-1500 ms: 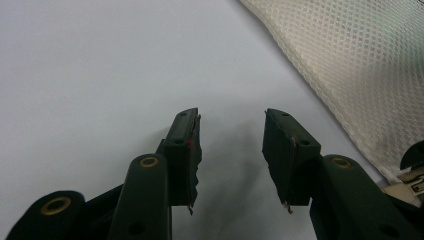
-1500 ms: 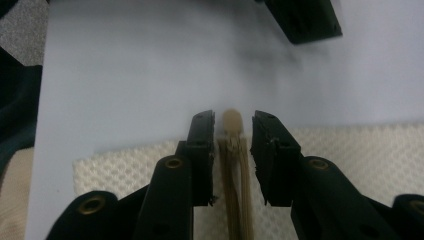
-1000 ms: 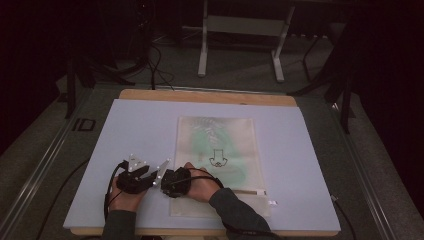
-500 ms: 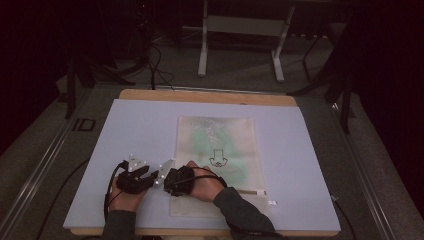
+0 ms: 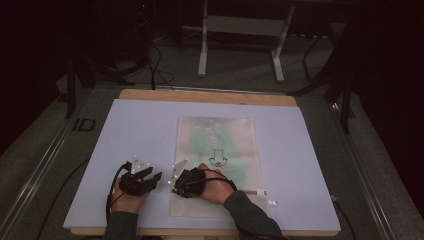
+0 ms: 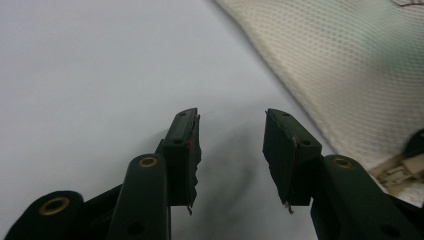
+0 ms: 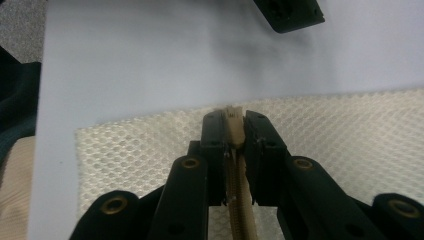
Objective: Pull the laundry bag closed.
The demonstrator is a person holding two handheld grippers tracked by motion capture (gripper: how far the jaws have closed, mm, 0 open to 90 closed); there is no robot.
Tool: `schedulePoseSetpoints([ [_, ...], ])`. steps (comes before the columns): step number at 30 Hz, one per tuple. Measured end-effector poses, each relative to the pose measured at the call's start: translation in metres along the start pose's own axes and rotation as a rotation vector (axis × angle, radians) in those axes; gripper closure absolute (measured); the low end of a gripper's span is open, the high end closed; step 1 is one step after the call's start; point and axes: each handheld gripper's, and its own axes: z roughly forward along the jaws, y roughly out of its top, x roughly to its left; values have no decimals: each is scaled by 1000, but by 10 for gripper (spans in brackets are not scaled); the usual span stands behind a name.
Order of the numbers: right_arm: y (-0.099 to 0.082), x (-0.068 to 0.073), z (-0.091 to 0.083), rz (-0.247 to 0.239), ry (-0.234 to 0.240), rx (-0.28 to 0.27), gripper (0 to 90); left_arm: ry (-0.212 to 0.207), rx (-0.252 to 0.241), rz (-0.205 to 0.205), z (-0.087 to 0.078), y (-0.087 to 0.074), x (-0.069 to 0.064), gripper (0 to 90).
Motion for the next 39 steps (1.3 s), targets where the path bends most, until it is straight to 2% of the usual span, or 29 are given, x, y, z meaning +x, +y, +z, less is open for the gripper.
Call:
schedulePoseSetpoints([
  [10, -8, -3, 4, 37, 33, -19, 811, -76, 5, 23, 0, 0, -9, 678],
  [12, -10, -3, 4, 42, 33, -27, 812, -85, 6, 39, 0, 0, -11, 718],
  [15, -11, -3, 4, 51, 33, -37, 812, -119, 10, 60, 0, 1, -15, 776],
  [20, -11, 0, 5, 40, 14, -36, 812, -153, 10, 68, 2, 2, -21, 876],
  [27, -14, 0, 5, 55, 12, -54, 812, -203, 18, 60, 5, 3, -28, 890],
  [39, -15, 1, 5, 63, 11, -61, 813, -208, 35, 50, 12, 4, -34, 889],
])
